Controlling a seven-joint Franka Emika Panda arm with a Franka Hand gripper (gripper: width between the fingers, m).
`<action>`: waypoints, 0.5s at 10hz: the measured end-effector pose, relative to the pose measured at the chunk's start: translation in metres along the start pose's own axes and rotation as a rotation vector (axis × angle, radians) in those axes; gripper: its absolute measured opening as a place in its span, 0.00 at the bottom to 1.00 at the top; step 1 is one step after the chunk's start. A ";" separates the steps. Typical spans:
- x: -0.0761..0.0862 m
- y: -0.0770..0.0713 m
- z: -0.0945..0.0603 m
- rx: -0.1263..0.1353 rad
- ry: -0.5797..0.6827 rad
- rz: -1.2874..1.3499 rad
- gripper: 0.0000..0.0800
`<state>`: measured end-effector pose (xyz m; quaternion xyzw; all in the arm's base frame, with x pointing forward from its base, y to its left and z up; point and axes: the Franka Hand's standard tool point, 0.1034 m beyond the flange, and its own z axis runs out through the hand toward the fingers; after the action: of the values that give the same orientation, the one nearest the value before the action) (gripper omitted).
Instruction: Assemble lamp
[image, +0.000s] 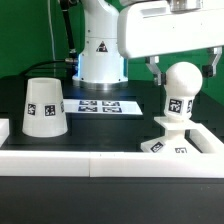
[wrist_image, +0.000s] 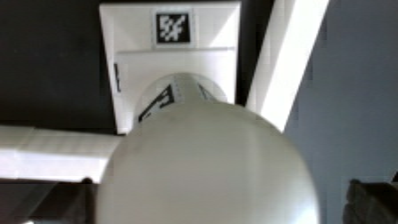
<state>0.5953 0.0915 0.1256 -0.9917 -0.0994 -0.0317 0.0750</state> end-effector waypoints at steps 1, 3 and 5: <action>0.000 0.003 0.002 0.007 -0.023 -0.011 0.87; 0.004 0.010 0.002 0.000 -0.004 -0.019 0.87; 0.004 0.010 0.003 0.000 -0.004 -0.021 0.87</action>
Offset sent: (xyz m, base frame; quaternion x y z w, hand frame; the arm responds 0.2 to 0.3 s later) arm 0.0106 -0.0058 0.0066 -0.0253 0.0222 -0.0407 0.9986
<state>0.6009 0.0830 0.1219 -0.9907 -0.1098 -0.0303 0.0745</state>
